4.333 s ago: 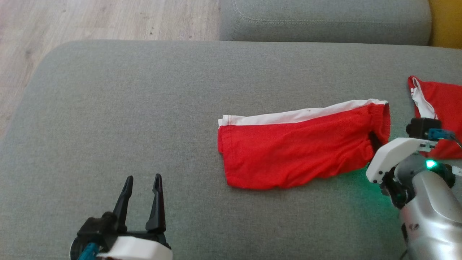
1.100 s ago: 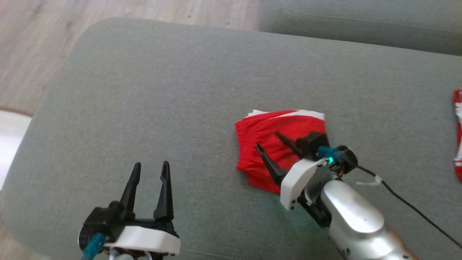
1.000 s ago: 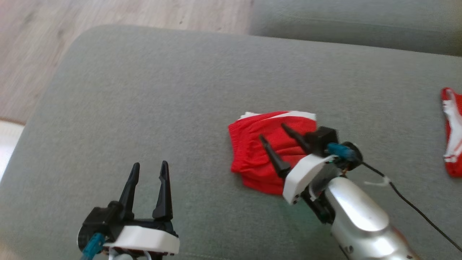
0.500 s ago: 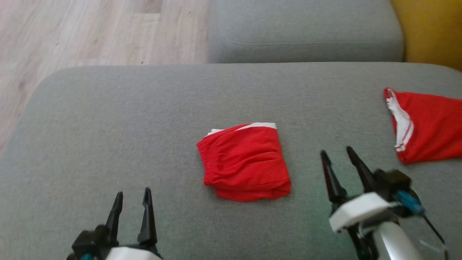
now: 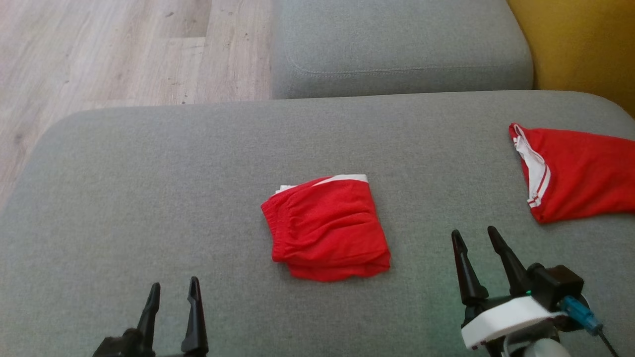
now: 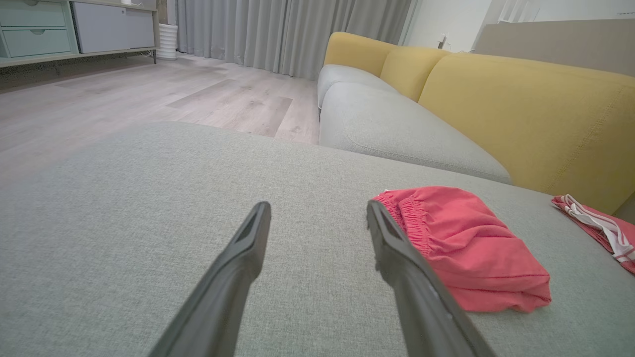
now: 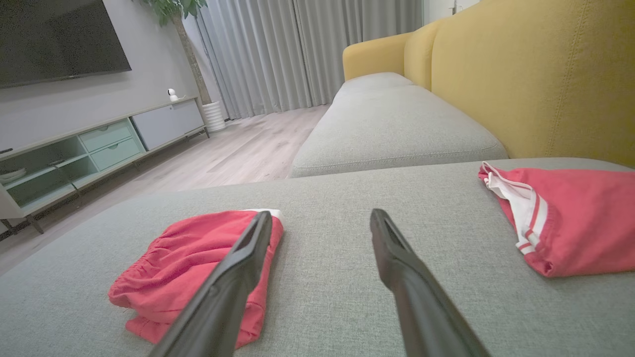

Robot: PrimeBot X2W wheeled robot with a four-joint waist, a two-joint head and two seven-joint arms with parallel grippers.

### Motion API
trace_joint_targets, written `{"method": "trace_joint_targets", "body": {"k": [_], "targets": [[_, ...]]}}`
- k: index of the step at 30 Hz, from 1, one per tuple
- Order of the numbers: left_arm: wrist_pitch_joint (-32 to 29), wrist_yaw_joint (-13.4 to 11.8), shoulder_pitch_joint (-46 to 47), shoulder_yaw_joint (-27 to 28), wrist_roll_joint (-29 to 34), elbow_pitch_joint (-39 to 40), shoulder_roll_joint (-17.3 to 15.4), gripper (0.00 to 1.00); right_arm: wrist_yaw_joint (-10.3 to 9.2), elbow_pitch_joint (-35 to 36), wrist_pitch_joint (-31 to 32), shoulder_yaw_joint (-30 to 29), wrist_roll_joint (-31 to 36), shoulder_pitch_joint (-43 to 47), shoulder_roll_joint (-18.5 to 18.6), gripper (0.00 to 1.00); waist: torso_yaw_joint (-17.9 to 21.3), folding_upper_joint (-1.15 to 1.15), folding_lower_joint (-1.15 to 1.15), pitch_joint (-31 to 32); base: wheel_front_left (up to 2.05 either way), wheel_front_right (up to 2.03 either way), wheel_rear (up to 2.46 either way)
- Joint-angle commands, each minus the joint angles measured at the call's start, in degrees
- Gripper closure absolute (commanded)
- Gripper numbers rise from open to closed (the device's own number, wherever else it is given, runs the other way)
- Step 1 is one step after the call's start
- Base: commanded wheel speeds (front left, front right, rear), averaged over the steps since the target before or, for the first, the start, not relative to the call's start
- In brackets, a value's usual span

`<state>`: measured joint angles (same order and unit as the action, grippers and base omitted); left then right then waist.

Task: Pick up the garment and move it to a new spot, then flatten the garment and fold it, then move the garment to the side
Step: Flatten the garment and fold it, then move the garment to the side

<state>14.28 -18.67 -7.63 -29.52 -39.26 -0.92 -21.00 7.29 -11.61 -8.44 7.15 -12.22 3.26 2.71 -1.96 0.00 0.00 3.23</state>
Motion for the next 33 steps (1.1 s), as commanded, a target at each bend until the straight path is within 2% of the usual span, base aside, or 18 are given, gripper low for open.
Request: {"method": "trace_joint_targets", "body": {"k": [1,17,24,28,33], "targets": [[0.46,-0.32,1.93,2.51,0.47,1.92,-1.12,0.0,0.2,2.3,0.03,1.11,-0.12,-1.71,0.17,0.0,-0.09,0.0,0.0,-0.02,0.0,0.0,0.0],[-0.6,-0.4,2.95,1.69,0.2,3.01,-0.93,0.0,0.2,1.85,3.86,-0.77,-0.05,-4.43,0.17,0.0,-2.9,0.0,0.0,-1.15,0.0,0.0,0.0],[-1.12,-0.05,4.61,0.51,0.96,3.61,-0.55,0.0,0.2,-2.27,12.67,-1.76,0.76,-13.36,0.17,0.0,-8.39,0.0,0.0,-2.88,0.0,0.0,0.0],[-1.29,0.33,5.95,-0.51,1.4,3.51,0.27,0.0,0.2,-8.93,19.29,-2.32,1.99,-18.48,0.17,0.0,-13.52,0.0,0.0,-4.77,0.0,0.0,0.0],[-1.22,0.48,6.35,-0.86,1.39,2.78,0.84,0.0,0.2,-14.87,23.26,-3.7,2.73,-20.19,0.17,0.0,-16.86,0.0,0.0,-5.8,0.0,0.0,0.0]]}}
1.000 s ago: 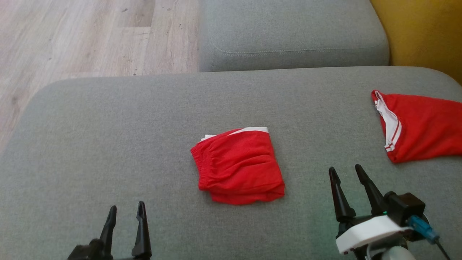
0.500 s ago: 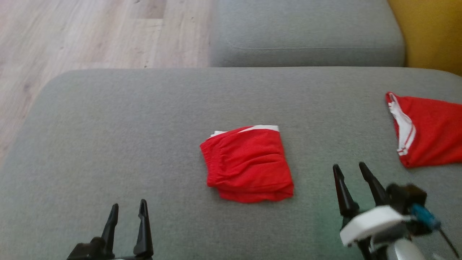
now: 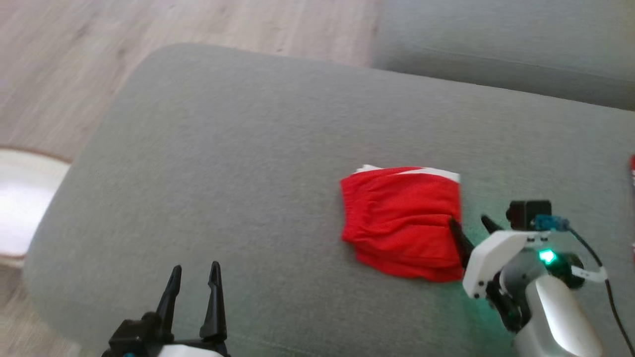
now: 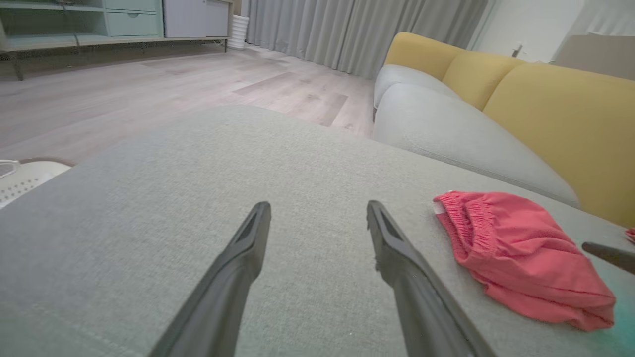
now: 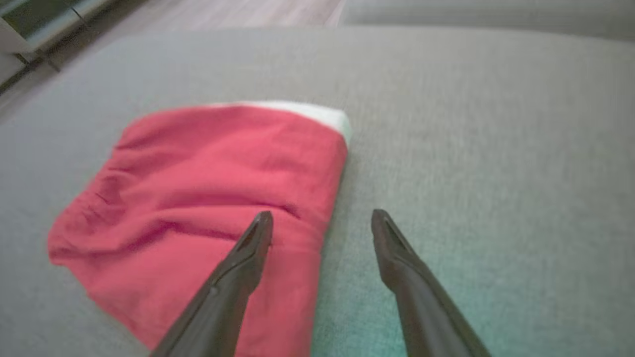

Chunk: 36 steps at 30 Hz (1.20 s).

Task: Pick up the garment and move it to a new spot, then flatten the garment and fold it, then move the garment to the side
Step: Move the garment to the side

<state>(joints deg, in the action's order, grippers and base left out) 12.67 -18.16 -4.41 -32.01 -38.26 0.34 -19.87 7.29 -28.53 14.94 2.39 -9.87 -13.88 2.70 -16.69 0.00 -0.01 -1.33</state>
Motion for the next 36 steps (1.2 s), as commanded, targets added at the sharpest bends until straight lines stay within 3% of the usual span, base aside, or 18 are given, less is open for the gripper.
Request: {"method": "trace_joint_targets", "body": {"k": [1,8,9,10,11,12,19,27,36], "targets": [[0.44,0.06,3.17,1.66,0.32,1.34,-0.24,0.0,0.2,0.71,0.65,0.56,0.25,-3.28,0.18,0.0,-2.84,0.0,0.01,-1.42,0.0,0.0,0.0],[0.87,0.31,3.11,2.02,0.17,0.73,-0.13,0.0,0.2,-6.13,3.39,0.36,-1.89,-4.96,0.18,0.0,-5.17,0.0,0.01,-1.9,0.0,0.0,0.0],[0.91,0.31,3.08,2.07,0.15,0.67,-0.14,0.0,0.2,-6.81,3.54,0.57,-2.74,-5.23,0.18,0.25,-5.16,0.0,0.01,-1.91,0.0,0.0,0.0],[0.94,0.32,3.01,2.09,0.13,0.63,-0.16,0.0,0.2,-7.48,3.62,0.78,-3.51,-5.51,0.18,0.59,-5.05,0.0,0.01,-1.92,0.0,0.0,0.0],[0.95,0.36,2.97,2.01,0.15,0.6,-0.16,0.0,0.2,-8.06,3.51,1.05,-3.95,-5.82,0.18,0.75,-4.87,0.0,0.01,-1.97,0.0,0.0,0.0],[0.97,0.38,2.98,1.93,0.19,0.61,-0.13,0.0,0.2,-8.51,3.08,1.17,-4.01,-6.21,0.18,1.0,-4.56,0.0,0.01,-2.05,0.0,0.0,0.0],[0.98,0.59,3.4,1.64,0.44,1.43,-0.16,0.0,0.2,-9.6,-1.48,1.13,-1.46,-10.31,0.18,1.0,1.14,0.0,0.01,-3.53,0.0,0.0,0.0],[1.09,1.06,5.5,1.31,1.24,1.83,0.19,0.0,0.2,-6.32,-2.48,-2.25,5.88,-12.89,0.92,1.0,13.5,0.0,0.01,-6.94,0.0,0.0,0.0],[-0.03,2.08,11.27,0.12,3.23,1.58,0.2,0.0,0.2,0.85,-1.67,-4.7,7.0,-14.12,2.51,1.0,24.96,0.0,0.01,-12.45,0.0,0.0,0.0]]}}
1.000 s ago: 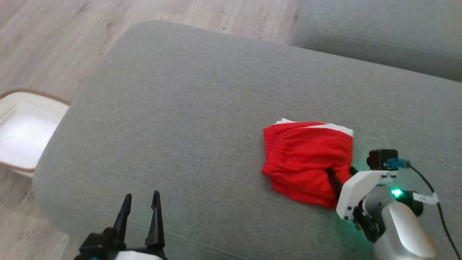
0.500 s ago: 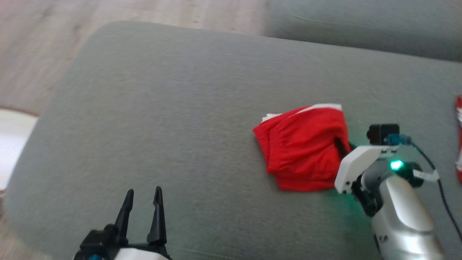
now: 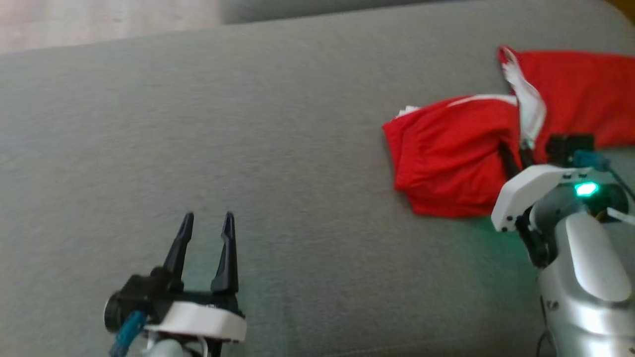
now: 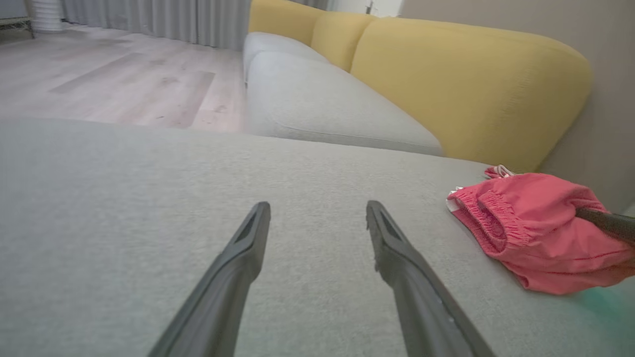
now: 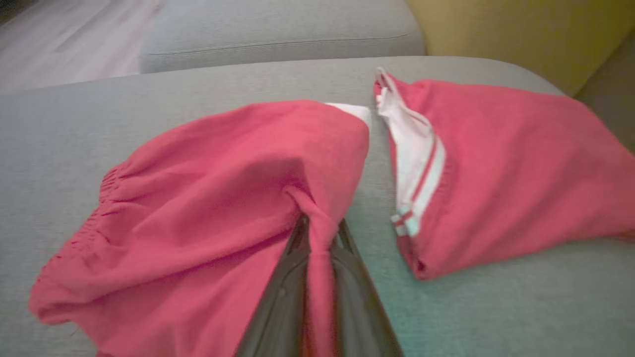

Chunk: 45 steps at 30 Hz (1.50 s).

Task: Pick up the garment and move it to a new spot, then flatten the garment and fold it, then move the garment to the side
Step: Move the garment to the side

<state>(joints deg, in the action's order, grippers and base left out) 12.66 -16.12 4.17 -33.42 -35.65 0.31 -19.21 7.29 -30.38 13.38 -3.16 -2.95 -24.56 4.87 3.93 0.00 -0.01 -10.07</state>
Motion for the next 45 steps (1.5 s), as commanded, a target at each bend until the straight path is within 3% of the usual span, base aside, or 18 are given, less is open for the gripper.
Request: {"method": "trace_joint_targets", "body": {"k": [1,6,14,21,29,37,38,39,45], "targets": [[-0.02,0.04,2.7,1.53,0.62,1.6,-0.46,0.0,0.2,2.71,-0.11,0.84,0.08,-3.45,0.34,1.0,4.34,0.0,0.01,-3.71,0.0,0.0,0.0],[-0.6,0.36,4.59,1.19,1.09,1.17,-0.6,0.0,0.2,3.37,-0.13,0.43,0.04,-4.96,-0.07,1.0,5.25,0.0,0.01,-5.34,0.0,0.0,0.0],[-0.52,0.14,4.84,1.63,0.81,0.36,-0.86,0.0,0.2,1.63,-0.2,0.53,1.32,-10.17,1.9,1.0,1.87,0.0,0.01,-5.29,0.0,0.0,0.0],[-0.37,-0.44,4.28,2.29,0.69,1.09,-1.62,0.0,0.2,-1.24,2.56,-0.08,1.59,-16.76,8.86,1.0,-1.57,0.0,0.01,-6.34,0.0,0.0,0.0],[-0.52,-0.84,4.22,2.33,0.88,2.29,-2.24,0.0,0.2,-2.66,5.56,-5.06,2.9,-19.4,18.7,1.0,-3.46,0.0,0.01,-8.39,0.0,0.0,0.0],[-1.31,-0.94,5.57,1.76,1.52,2.95,-2.54,0.0,0.2,-5.66,4.46,-8.56,6.78,-20.2,21.36,1.0,-3.37,0.0,0.01,-11.02,0.0,0.0,0.0],[-1.4,-0.97,5.76,1.7,1.6,2.98,-2.56,0.0,0.2,-6.31,3.46,-9.08,7.87,-20.44,21.36,0.55,-3.32,0.0,0.01,-11.2,0.0,0.0,0.0],[-1.52,-1.0,5.95,1.62,1.68,3.03,-2.57,0.0,0.2,-6.64,2.0,-9.92,9.34,-20.77,21.31,0.0,-3.26,0.0,0.01,-11.35,0.0,0.0,0.0],[-2.08,-1.27,6.34,1.29,1.84,3.06,-2.69,0.0,0.2,-9.42,-3.04,-12.17,14.62,-22.01,18.35,0.0,-2.76,0.0,0.01,-10.81,0.0,0.0,0.0]]}}
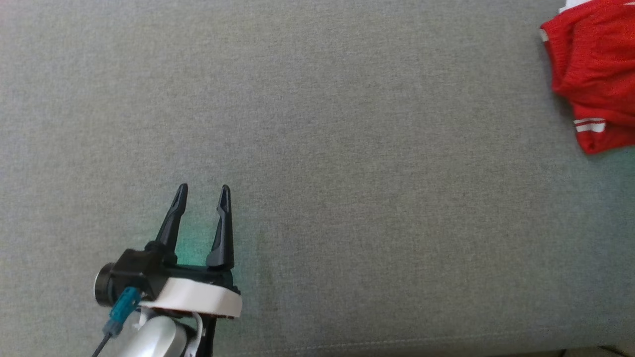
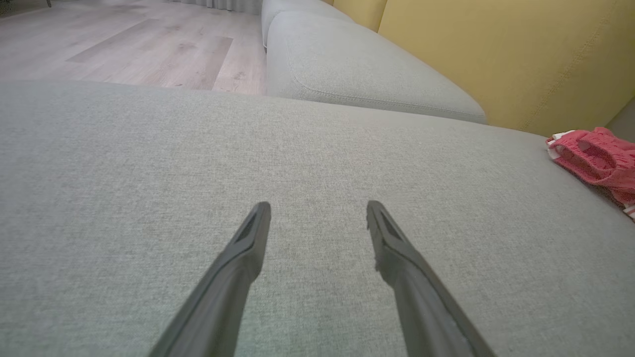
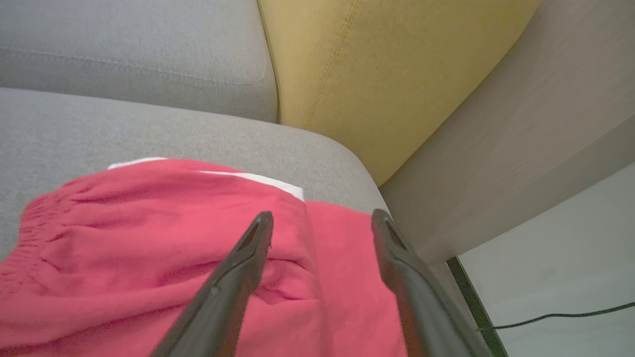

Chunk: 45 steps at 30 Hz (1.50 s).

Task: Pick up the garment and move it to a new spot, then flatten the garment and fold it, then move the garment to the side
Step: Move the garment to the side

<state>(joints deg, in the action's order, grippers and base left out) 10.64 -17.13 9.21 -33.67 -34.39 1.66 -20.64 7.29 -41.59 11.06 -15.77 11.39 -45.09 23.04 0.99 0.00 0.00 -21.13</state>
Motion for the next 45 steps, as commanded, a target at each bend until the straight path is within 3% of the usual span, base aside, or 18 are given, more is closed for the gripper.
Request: {"method": "trace_joint_targets", "body": {"k": [1,6,16,21,28,37,45], "targets": [[-0.09,-0.32,1.22,1.54,0.55,1.7,-1.3,0.0,0.2,1.56,-1.41,0.47,0.66,-1.67,-0.32,0.0,0.32,0.0,0.0,0.54,0.0,0.0,0.0],[0.25,-0.49,0.69,2.12,-0.24,1.78,-1.18,0.0,0.2,0.97,-4.19,1.81,0.46,-2.36,-2.37,0.0,0.88,0.0,0.0,2.46,0.0,0.0,0.0],[3.06,-0.13,-3.3,7.74,-5.37,-0.06,0.0,0.0,0.2,3.76,-10.36,10.62,-5.32,1.09,-8.81,0.0,0.58,0.0,0.0,12.12,0.0,0.0,0.0],[3.97,-0.4,-8.05,11.55,-6.86,-2.49,0.22,0.0,0.2,9.13,-13.54,14.78,-8.39,9.45,-14.17,0.0,-0.23,0.0,0.0,18.37,0.0,0.0,0.0],[4.19,-0.51,-13.02,12.78,-6.69,-4.01,-0.14,0.0,0.2,17.51,-16.09,15.65,-9.84,23.65,-19.3,0.0,-1.94,0.0,0.0,22.91,0.0,0.0,0.0],[3.57,0.26,-15.12,10.74,-6.23,-4.25,-0.51,0.0,0.2,28.61,-18.03,18.36,-15.87,40.45,-20.14,0.0,-3.16,0.0,0.0,25.44,0.0,0.0,0.0],[2.79,0.56,-16.39,8.44,-5.22,-3.35,-0.88,0.0,0.2,34.2,-18.51,19.72,-18.75,48.69,-20.16,0.0,-3.21,0.0,0.0,26.87,0.0,0.0,0.0]]}}
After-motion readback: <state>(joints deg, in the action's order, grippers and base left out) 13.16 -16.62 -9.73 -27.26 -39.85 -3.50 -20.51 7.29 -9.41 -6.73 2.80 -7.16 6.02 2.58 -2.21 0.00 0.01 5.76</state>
